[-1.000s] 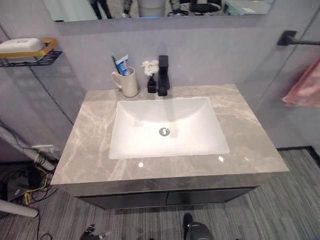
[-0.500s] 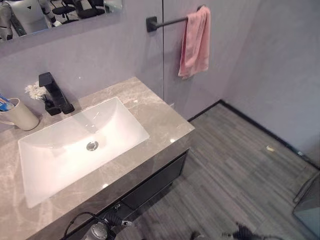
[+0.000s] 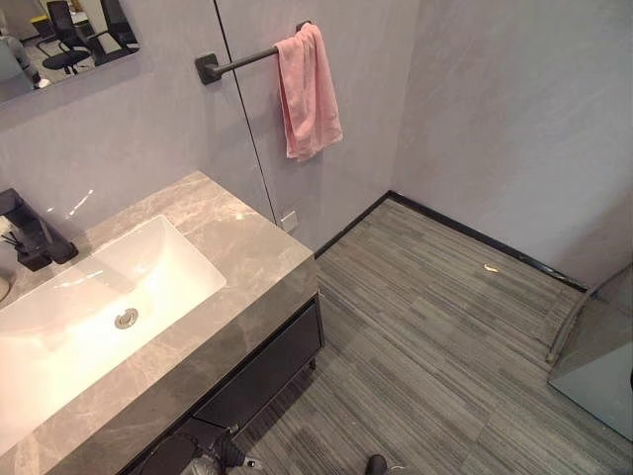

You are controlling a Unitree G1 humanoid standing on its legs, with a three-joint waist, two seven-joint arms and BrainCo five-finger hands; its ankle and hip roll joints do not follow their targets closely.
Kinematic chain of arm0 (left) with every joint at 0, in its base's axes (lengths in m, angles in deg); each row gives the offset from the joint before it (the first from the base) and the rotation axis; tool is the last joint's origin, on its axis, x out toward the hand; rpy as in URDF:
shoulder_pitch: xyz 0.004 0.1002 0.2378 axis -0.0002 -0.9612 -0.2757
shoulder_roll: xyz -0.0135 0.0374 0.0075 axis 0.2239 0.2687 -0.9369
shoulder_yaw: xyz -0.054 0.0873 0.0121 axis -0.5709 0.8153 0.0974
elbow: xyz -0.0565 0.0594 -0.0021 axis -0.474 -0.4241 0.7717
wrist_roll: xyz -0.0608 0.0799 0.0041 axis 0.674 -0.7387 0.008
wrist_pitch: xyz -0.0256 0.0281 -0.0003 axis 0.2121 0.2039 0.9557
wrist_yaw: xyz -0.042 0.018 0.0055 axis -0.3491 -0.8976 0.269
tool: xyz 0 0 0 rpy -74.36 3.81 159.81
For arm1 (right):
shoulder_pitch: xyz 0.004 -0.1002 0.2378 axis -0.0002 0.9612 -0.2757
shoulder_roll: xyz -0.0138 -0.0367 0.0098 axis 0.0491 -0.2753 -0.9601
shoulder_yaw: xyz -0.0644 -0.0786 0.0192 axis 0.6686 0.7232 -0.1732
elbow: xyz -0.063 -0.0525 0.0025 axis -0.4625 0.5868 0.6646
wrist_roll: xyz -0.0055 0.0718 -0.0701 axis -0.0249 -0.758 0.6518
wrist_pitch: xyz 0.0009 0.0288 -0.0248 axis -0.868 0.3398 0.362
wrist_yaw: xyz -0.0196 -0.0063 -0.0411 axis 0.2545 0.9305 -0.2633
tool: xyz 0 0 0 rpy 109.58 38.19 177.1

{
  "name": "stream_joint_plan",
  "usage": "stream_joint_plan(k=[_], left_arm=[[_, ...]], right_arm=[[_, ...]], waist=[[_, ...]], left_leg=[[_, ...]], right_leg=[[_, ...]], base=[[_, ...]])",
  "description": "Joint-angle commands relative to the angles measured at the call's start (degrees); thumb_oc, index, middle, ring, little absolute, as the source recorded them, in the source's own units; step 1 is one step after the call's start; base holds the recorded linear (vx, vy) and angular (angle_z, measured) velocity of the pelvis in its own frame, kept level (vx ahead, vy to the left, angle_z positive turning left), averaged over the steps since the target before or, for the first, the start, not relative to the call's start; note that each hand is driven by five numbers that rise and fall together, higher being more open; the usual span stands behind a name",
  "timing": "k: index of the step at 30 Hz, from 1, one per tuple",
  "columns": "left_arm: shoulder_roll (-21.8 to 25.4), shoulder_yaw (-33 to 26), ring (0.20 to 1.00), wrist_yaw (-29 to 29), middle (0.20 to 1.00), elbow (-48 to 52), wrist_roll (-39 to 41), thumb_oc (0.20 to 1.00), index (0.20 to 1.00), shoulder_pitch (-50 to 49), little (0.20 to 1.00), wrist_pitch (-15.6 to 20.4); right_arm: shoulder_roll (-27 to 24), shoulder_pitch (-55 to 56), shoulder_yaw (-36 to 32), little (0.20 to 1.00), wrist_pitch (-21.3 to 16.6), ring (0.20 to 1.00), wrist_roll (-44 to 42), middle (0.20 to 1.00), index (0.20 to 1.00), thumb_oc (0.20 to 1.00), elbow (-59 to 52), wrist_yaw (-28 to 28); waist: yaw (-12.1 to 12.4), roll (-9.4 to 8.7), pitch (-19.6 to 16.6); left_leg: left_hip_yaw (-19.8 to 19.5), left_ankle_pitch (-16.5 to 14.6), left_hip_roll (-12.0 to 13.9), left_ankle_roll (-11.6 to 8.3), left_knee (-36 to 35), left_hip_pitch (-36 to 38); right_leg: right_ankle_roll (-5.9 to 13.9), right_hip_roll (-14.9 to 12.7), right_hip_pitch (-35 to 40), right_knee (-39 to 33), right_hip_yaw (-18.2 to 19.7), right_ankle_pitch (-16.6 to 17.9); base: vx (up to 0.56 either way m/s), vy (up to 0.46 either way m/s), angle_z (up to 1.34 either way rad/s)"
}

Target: Put brush and paste in cup on sink, flatten towel.

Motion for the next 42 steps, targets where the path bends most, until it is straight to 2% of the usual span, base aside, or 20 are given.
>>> stream_joint_plan(k=[1, 3, 5, 6, 7, 8, 10, 14, 18, 21, 22, 23, 25, 26, 27, 34, 37, 41, 42], left_arm=[[0.8, -0.8, 1.000, 2.5, 1.000, -0.3, -0.5, 1.000, 1.000, 2.0, 1.000, 1.4], [0.5, -0.9, 1.000, 3.0, 1.000, -1.1, 0.6, 1.000, 1.000, 2.5, 1.000, 1.6], [0.3, -1.2, 1.000, 4.2, 1.000, -2.4, 1.8, 1.000, 1.000, 2.8, 1.000, 1.7], [0.2, -1.0, 1.000, 4.2, 1.000, -2.5, 2.1, 1.000, 1.000, 3.1, 1.000, 1.7], [0.2, -1.0, 1.000, 4.2, 1.000, -2.5, 2.1, 1.000, 1.000, 3.2, 1.000, 1.7], [0.2, -0.8, 1.000, 3.9, 1.000, -2.2, 2.5, 1.000, 1.000, 3.6, 1.000, 2.0], [0.2, 0.0, 1.000, 3.6, 1.000, -1.4, 1.9, 1.000, 1.000, 3.0, 1.000, 2.4], [-0.3, 1.7, 1.000, 3.2, 1.000, -1.3, 1.3, 1.000, 1.000, 3.7, 1.000, 2.7], [0.0, 2.7, 1.000, 3.3, 1.000, -0.8, 0.8, 1.000, 1.000, 4.7, 1.000, 2.8], [0.1, 2.4, 1.000, 3.3, 1.000, -1.4, 1.2, 1.000, 1.000, 4.8, 1.000, 2.6], [-0.1, 1.4, 1.000, 3.0, 1.000, -2.2, 2.1, 1.000, 1.000, 4.5, 1.000, 2.3], [-0.1, 0.0, 1.000, 2.8, 1.000, -3.1, 3.1, 1.000, 1.000, 4.1, 1.000, 1.9], [0.1, 0.3, 1.000, 2.6, 1.000, -3.2, 2.5, 1.000, 1.000, 3.8, 1.000, 2.1], [0.2, -0.8, 1.000, 2.4, 1.000, -2.7, 4.7, 1.000, 1.000, 3.3, 1.000, 2.2], [-0.2, -1.2, 1.000, 2.8, 1.000, -3.0, 5.0, 1.000, 1.000, 3.1, 1.000, 2.4], [-1.7, -1.3, 1.000, 3.0, 1.000, -2.3, 7.0, 1.000, 1.000, 2.8, 1.000, 3.0], [-1.5, -1.2, 1.000, 3.4, 1.000, -0.7, 8.5, 1.000, 1.000, 2.7, 1.000, 3.5], [-1.0, -2.2, 1.000, 3.7, 1.000, 1.2, 10.5, 1.000, 1.000, 2.0, 1.000, 4.0], [-0.8, -3.2, 1.000, 4.4, 1.000, 2.1, 12.3, 1.000, 1.000, 1.6, 1.000, 4.4]], right_arm=[[0.6, -4.2, 1.9, 1.000, -1.7, 1.000, -1.7, 1.000, 1.000, 1.000, 2.1, -1.0], [0.7, -5.6, 3.3, 1.000, -2.1, 1.000, -1.8, 1.000, 1.000, 1.000, 1.4, -0.9], [1.3, -7.0, 5.2, 1.000, -2.5, 1.000, -1.8, 1.000, 1.000, 1.000, 0.5, -0.9], [1.3, -7.7, 5.7, 1.000, -2.6, 1.000, -1.8, 1.000, 1.000, 1.000, 0.1, -0.8], [1.3, -7.7, 5.7, 1.000, -2.6, 1.000, -1.8, 1.000, 1.000, 1.000, 0.1, -0.8], [1.2, -7.9, 6.3, 1.000, -2.7, 1.000, -1.3, 1.000, 1.000, 1.000, -0.3, -0.7], [0.8, -7.8, 6.7, 1.000, -2.6, 1.000, 0.3, 1.000, 1.000, 1.000, -0.3, -0.9], [0.6, -7.9, 5.5, 1.000, -2.5, 1.000, -0.4, 1.000, 1.000, 1.000, 0.1, -1.3], [1.1, -7.7, 5.0, 1.000, -2.2, 1.000, -1.0, 1.000, 1.000, 1.000, 0.7, -1.3], [1.9, -7.8, 4.5, 1.000, -2.0, 1.000, -1.8, 1.000, 1.000, 1.000, 1.6, -1.2], [2.9, -8.3, 4.3, 1.000, -1.7, 1.000, -1.9, 1.000, 1.000, 1.000, 1.9, -1.3], [3.3, -8.0, 3.8, 1.000, -1.8, 1.000, -2.5, 1.000, 1.000, 1.000, 1.8, -1.0], [3.5, -7.9, 4.0, 1.000, -1.9, 1.000, -2.4, 1.000, 1.000, 1.000, 1.5, -0.6], [3.9, -6.6, 4.0, 1.000, -2.5, 1.000, -3.2, 1.000, 1.000, 1.000, 0.8, -0.5], [4.3, -5.6, 3.3, 1.000, -2.9, 1.000, -4.9, 1.000, 1.000, 1.000, 0.6, -0.6], [3.9, -4.1, 1.4, 1.000, -3.7, 1.000, -8.0, 1.000, 1.000, 1.000, 0.2, -1.0], [4.3, -4.1, 1.7, 1.000, -4.1, 1.000, -9.5, 1.000, 1.000, 1.000, 0.2, -0.8], [4.8, -3.7, -0.5, 1.000, -5.2, 1.000, -15.7, 1.000, 1.000, 1.000, -1.6, -0.1], [5.7, -3.8, -3.5, 1.000, -6.5, 1.000, -23.4, 1.000, 1.000, 1.000, -3.9, 0.0]], waist=[[0.8, -2.32, 1.6], [2.0, -2.68, 2.2], [3.8, -2.88, 2.5], [4.2, -2.67, 2.5], [4.1, -2.73, 2.4], [4.1, -2.26, 2.1], [3.7, -1.37, 1.5], [2.5, -0.20, 1.3], [1.9, 0.01, 1.7], [2.0, -0.16, 1.9], [3.5, -0.07, 2.3], [3.6, 0.03, 2.1], [3.2, -0.32, 2.0], [3.8, -1.49, 1.2], [3.7, -2.02, 0.0], [3.0, -2.35, -1.0], [2.8, -2.86, -1.1], [2.5, -3.08, -1.0], [2.1, -3.11, -0.9]], left_leg=[[-6.0, -1.3, -8.9, 3.35, -6.4, -3.2], [-13.9, -3.1, -11.6, 3.84, -3.7, -4.4], [-24.9, -4.9, -16.3, 4.52, -0.9, -5.0], [-28.0, -5.6, -17.4, 4.84, 0.2, -5.3], [-28.1, -5.4, -17.4, 4.84, 0.1, -5.5], [-30.1, -5.5, -18.2, 4.98, 1.3, -5.8], [-28.4, -6.8, -17.7, 5.63, -1.2, -3.0], [-25.4, -7.0, -17.5, 6.78, -4.9, -0.1], [-22.6, -6.4, -17.2, 7.90, -8.6, 1.2], [-20.8, -6.1, -17.0, 8.32, -9.6, 1.5], [-17.9, -6.0, -15.7, 8.03, -10.2, 1.5], [-17.0, -5.7, -15.1, 7.83, -10.5, 1.5], [-16.4, -5.4, -14.9, 8.03, -11.0, 2.2], [-16.3, -5.2, -15.3, 7.87, -10.6, 1.6], [-16.8, -5.0, -15.5, 7.56, -11.1, 2.2], [-17.6, -4.7, -15.1, 6.52, -11.9, 3.8], [-18.0, -4.5, -14.5, 5.74, -11.5, 4.0], [-18.0, -4.9, -14.2, 5.51, -10.7, 4.0], [-17.7, -5.3, -14.1, 5.43, -10.0, 4.1]], right_leg=[[5.00, 0.1, 5.7, -4.5, 4.3, 0.0], [4.66, 0.7, 4.7, -4.2, 7.5, 0.3], [4.53, 2.0, 4.0, -3.6, 12.8, 0.6], [4.65, 2.4, 4.0, -3.4, 15.2, 0.6], [4.66, 2.3, 3.8, -3.4, 15.2, 0.7], [4.99, 2.7, 3.9, -3.1, 17.6, 1.1], [5.46, 3.2, 3.7, -2.4, 19.4, 1.0], [6.14, 3.1, 2.4, -1.0, 22.0, 1.4], [7.41, 2.8, 0.2, -0.1, 23.6, 2.5], [8.01, 2.5, -0.9, 0.4, 23.2, 3.4], [8.44, -0.2, -1.8, 1.9, 13.8, 3.1], [8.35, -0.9, -1.7, 3.1, 10.5, 2.3], [8.34, -0.4, -1.3, 4.8, 10.6, 1.4], [7.78, -0.6, 1.0, 1.4, 9.7, 1.2], [7.24, 0.0, 2.7, -1.6, 11.1, 1.7], [6.63, 0.7, 5.4, -5.3, 10.6, 2.4], [5.80, 1.3, 6.4, -5.7, 10.7, 2.0], [5.39, 1.6, 6.5, -5.0, 10.7, 1.3], [5.17, 1.8, 6.5, -4.2, 11.0, 0.7]], base=[[-0.11, -0.080, -0.65], [-0.06, -0.053, -0.66], [0.03, -0.004, -0.85], [0.04, 0.026, -1.53], [0.06, 0.065, -1.89], [0.07, 0.090, -1.82], [0.08, 0.140, -1.17], [-0.01, 0.173, -0.85], [-0.05, 0.146, -0.55], [-0.05, 0.067, -0.33], [-0.11, 0.030, -0.93], [-0.11, 0.040, -1.42], [-0.02, -0.007, -1.03], [0.04, -0.122, -0.01], [0.07, -0.146, 0.10], [0.05, -0.092, 0.03], [0.04, -0.131, 0.05], [0.03, -0.056, 0.06], [0.00, 0.000, 0.00]])
